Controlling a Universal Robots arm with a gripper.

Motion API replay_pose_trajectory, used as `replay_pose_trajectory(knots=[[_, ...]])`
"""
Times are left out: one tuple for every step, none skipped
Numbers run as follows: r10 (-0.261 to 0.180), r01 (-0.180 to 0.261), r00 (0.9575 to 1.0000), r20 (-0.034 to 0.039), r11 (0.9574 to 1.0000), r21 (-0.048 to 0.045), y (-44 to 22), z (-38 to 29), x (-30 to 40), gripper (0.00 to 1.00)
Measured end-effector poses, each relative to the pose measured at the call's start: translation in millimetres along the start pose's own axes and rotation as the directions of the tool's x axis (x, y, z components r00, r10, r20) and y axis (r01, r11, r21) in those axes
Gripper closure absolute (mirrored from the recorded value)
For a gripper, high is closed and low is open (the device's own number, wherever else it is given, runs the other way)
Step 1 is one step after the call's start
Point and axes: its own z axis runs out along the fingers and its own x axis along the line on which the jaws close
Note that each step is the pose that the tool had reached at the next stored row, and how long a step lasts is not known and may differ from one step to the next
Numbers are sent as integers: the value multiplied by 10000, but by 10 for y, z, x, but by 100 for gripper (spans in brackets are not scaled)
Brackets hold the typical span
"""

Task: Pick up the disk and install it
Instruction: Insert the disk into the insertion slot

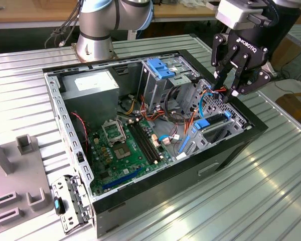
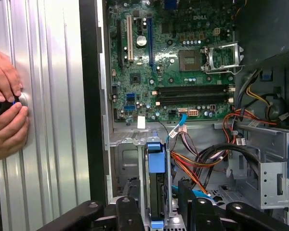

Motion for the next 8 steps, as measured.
replay_pose_trajectory(knots=[[2, -2, 10000, -1, 10000, 1, -13, 17, -1, 57], [2, -2, 10000, -2, 10000, 3, -24, 32, -2, 64], [2, -2, 10000, -1, 10000, 5, -52, 65, -3, 70], [2, -2, 10000, -3, 10000, 5, -90, 94, -4, 82], [2, -2, 10000, -3, 10000, 5, -155, 127, -8, 82], [2, -2, 10000, -6, 10000, 5, -213, 151, -12, 89], [2, -2, 10000, -8, 10000, 5, -281, 180, -15, 89], [1, -1, 10000, -10, 10000, 6, -384, 223, -22, 89]])
